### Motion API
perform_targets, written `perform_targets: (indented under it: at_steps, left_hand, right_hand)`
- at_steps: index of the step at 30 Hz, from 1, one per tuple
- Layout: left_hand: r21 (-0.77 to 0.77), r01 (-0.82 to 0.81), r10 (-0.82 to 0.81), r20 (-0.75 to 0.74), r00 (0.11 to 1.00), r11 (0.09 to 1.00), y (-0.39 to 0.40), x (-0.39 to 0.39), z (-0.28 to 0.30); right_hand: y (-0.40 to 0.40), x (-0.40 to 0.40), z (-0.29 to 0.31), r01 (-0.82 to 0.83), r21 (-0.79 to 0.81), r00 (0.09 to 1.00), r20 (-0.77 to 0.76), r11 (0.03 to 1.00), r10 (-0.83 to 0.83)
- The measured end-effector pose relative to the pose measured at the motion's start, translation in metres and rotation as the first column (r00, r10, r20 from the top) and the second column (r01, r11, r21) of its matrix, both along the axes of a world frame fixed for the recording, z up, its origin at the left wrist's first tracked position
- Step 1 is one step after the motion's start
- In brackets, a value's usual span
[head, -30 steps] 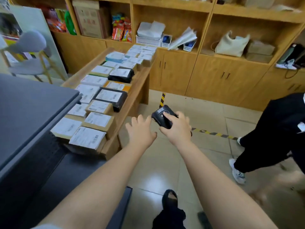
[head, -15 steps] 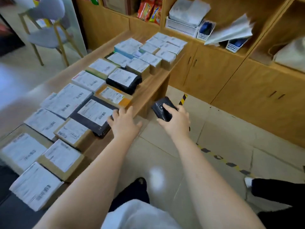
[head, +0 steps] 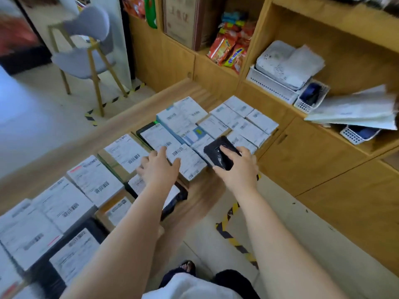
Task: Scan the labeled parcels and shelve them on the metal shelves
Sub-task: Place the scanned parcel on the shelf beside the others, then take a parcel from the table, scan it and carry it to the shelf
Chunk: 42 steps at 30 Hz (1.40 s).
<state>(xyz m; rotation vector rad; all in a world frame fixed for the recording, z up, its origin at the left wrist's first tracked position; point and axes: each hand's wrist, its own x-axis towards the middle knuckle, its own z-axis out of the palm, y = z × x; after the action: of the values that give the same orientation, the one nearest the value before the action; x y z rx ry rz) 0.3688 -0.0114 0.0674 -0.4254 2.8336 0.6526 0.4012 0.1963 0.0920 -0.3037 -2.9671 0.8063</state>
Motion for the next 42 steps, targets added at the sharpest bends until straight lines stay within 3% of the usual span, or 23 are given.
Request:
perform_targets:
  at_steps: [4, 9, 13, 20, 25, 27, 31, 36, 42]
  left_hand:
    - [0.031, -0.107, 0.106, 0.035, 0.994, 0.994, 0.008, -0.06, -0.004]
    - [0.046, -0.214, 0.21, 0.078, 0.974, 0.976, 0.042, -0.145, -0.02]
    - [-0.045, -0.286, 0.289, 0.072, 0.955, 0.957, 0.095, -0.217, -0.039]
    - [0.204, -0.418, 0.423, 0.019, 0.906, 0.885, 0.148, -0.332, -0.065]
    - [0.09, -0.609, 0.527, 0.414, 0.742, 0.788, 0.148, -0.377, -0.084]
    - [0.084, -0.647, 0.53, 0.5, 0.685, 0.758, 0.151, -0.38, -0.092]
    - [0.022, -0.64, 0.566, 0.442, 0.696, 0.768, 0.16, -0.378, -0.103]
    - [0.132, -0.698, 0.628, 0.344, 0.698, 0.704, 0.16, -0.382, -0.098]
    - [0.512, -0.725, 0.671, 0.333, 0.662, 0.461, 0.125, -0.375, -0.088]
  right_hand:
    - [0.023, -0.092, -0.008, -0.015, -0.015, 1.0, 0.01, 1.0, 0.015]
    - [0.037, -0.211, -0.024, -0.172, -0.013, 0.985, 0.015, 0.985, 0.173]
    - [0.052, -0.311, -0.038, -0.268, -0.055, 0.963, 0.008, 0.962, 0.269]
    - [0.078, -0.428, -0.061, -0.402, -0.134, 0.907, 0.073, 0.906, 0.414]
    - [0.076, -0.463, -0.08, -0.425, -0.201, 0.883, 0.121, 0.883, 0.453]
    - [0.073, -0.471, -0.086, -0.428, -0.211, 0.878, 0.136, 0.879, 0.46]
    - [0.066, -0.478, -0.093, -0.426, -0.216, 0.874, 0.152, 0.879, 0.461]
    - [0.063, -0.481, -0.094, -0.445, -0.195, 0.862, 0.171, 0.874, 0.477]
    - [0.077, -0.478, -0.078, -0.418, -0.191, 0.878, 0.165, 0.888, 0.449]
